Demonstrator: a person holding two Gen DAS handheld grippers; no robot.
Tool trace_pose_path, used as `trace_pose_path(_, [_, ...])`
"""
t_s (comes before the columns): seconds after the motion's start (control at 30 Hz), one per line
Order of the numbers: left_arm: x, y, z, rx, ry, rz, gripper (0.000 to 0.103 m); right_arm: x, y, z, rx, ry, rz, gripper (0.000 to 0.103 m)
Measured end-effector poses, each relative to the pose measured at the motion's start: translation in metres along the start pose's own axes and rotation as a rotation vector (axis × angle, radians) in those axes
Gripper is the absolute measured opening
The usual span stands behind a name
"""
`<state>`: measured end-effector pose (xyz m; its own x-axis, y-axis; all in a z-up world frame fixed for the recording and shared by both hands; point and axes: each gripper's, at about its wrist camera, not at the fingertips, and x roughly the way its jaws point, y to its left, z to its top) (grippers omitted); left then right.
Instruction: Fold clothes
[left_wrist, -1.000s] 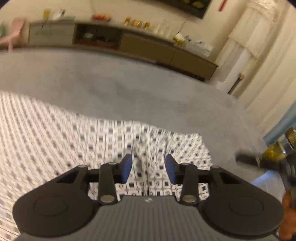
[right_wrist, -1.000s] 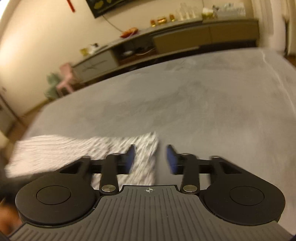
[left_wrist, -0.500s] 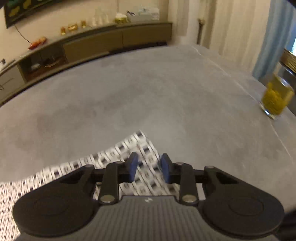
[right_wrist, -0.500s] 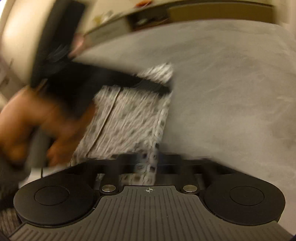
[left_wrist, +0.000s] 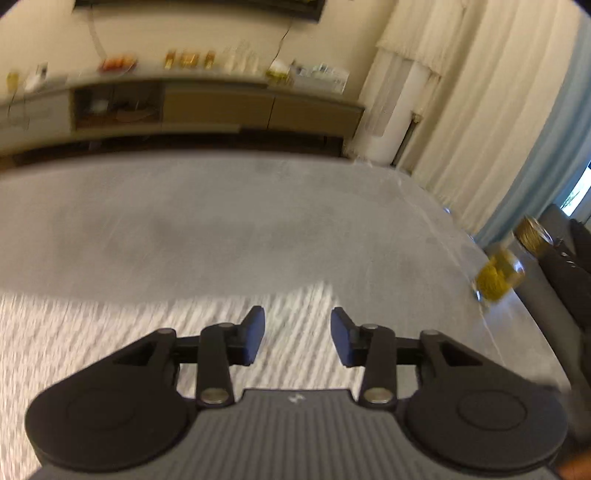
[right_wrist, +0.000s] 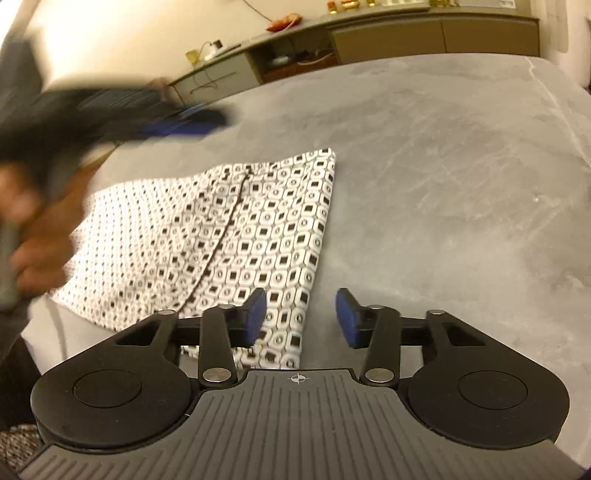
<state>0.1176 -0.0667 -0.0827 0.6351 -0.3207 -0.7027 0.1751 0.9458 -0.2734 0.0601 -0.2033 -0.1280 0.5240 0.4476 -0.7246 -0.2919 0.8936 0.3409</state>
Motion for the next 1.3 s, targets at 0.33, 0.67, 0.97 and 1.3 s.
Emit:
trace_pose_path(0.33, [0.037, 0.030, -0.044, -0.031, 0.127, 0.005, 0.039, 0.019, 0.023, -0.002, -0.077, 0.039, -0.078, 0.045])
trace_pose_path(0.67, [0.008, -0.024, 0.008, 0.021, 0.069, -0.080, 0.078, 0.007, 0.064, -0.005, -0.229, -0.066, -0.174, 0.000])
trace_pose_path(0.97, [0.027, 0.007, 0.002, 0.009, 0.141, -0.021, 0.004, -0.021, 0.093, -0.012, -0.287, -0.234, 0.039, 0.000])
trace_pose_path(1.3, [-0.018, 0.149, -0.029, -0.233, 0.146, 0.069, 0.013, -0.009, 0.101, -0.006, -0.214, -0.184, 0.203, 0.035])
